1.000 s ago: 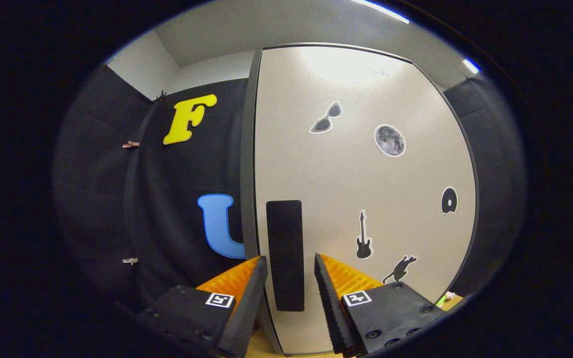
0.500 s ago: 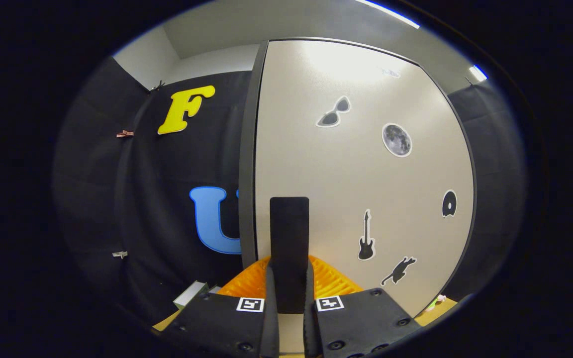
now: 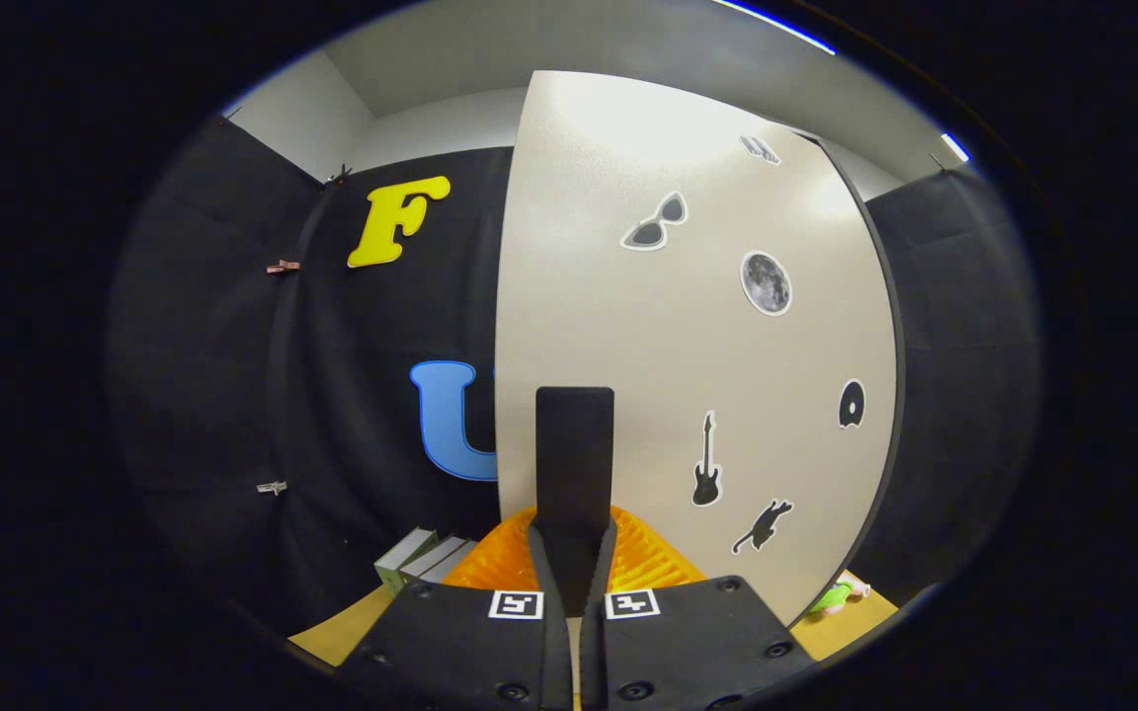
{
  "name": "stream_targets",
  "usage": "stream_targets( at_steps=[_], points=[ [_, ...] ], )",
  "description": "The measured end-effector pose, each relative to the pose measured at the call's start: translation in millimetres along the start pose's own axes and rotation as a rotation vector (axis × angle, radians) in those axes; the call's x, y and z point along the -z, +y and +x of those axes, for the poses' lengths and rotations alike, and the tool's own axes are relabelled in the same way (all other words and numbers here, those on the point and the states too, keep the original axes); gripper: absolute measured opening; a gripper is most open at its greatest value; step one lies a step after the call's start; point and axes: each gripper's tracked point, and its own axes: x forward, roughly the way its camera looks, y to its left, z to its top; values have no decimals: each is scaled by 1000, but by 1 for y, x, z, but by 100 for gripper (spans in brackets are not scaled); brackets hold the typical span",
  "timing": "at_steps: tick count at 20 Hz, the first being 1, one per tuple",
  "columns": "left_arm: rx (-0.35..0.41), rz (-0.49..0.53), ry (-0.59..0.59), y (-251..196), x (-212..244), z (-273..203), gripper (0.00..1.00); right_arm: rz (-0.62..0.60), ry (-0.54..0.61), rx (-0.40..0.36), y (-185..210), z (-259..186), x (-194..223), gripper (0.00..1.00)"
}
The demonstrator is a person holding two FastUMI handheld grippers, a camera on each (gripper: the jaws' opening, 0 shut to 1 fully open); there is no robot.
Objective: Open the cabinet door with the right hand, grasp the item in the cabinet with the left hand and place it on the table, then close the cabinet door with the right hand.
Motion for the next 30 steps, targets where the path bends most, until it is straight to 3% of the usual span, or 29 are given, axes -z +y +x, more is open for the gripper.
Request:
stream_targets(
  at_steps=[8, 16, 27, 30],
  points=[
    [171, -2, -21, -55, -8, -13, 94, -14, 31, -45, -34, -80, -8, 8],
    [255, -9, -24, -87, -7, -15, 95, -21, 40, -49, -57, -111, -12, 8],
    [508, -51, -22, -176, -5, 21, 95, -29, 44, 23, -103, -148, -18, 8],
    [547, -44, -21, -205, -3, 30, 94, -23, 39, 25, -118, -155, -19, 7]
  ],
)
